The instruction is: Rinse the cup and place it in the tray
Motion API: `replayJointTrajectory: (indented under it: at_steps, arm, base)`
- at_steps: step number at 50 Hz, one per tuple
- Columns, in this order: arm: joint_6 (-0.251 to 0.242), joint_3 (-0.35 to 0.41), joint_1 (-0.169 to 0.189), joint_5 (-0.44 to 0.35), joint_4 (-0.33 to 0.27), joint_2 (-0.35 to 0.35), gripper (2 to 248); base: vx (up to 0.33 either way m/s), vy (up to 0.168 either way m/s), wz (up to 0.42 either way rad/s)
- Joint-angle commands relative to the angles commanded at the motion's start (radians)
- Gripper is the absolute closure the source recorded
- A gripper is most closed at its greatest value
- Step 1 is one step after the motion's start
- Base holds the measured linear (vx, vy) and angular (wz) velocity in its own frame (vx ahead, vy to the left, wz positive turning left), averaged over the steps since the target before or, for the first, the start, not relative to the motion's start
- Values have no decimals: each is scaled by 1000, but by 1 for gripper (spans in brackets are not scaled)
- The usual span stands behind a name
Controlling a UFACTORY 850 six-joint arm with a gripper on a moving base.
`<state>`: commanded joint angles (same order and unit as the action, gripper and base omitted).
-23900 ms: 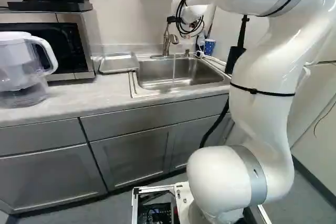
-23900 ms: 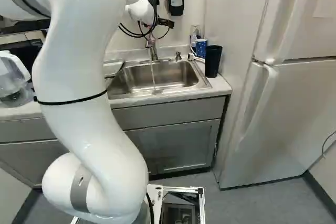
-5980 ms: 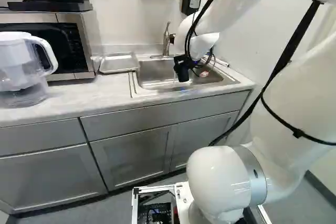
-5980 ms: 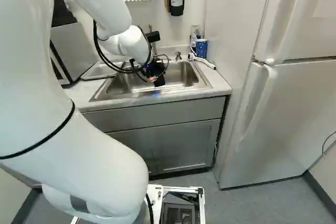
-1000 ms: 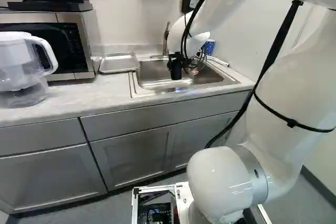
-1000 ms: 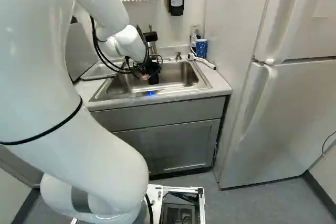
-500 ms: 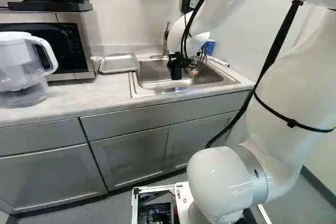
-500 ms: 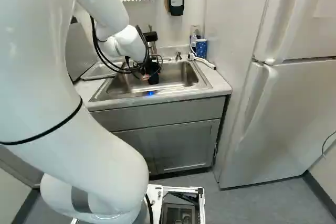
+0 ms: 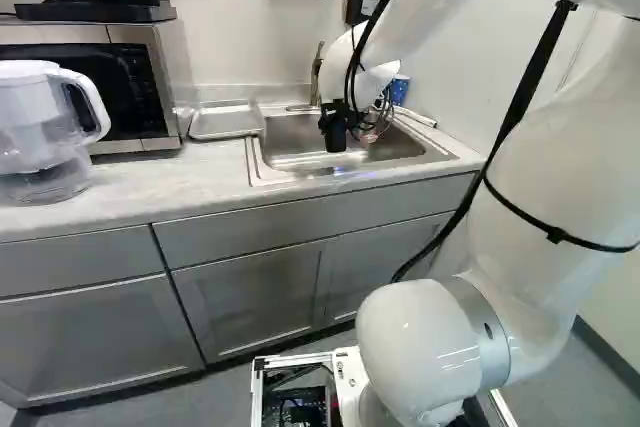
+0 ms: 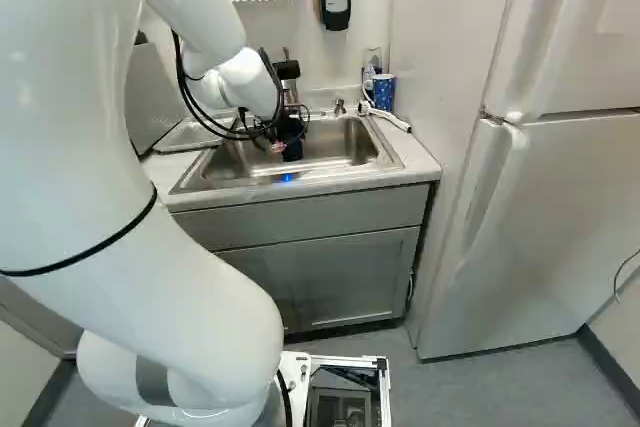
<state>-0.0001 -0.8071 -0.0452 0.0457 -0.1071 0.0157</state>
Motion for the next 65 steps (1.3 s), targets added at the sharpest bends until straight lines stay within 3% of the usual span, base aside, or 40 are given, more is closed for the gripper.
replayJointTrajectory:
  at_steps: [23, 65]
  arm:
    - [0, 0, -6, 0, 0, 1, 129]
    - [0, -9, -144, 0, 0, 90, 129]
  base:
    - [0, 0, 0]
    - [0, 0, 0]
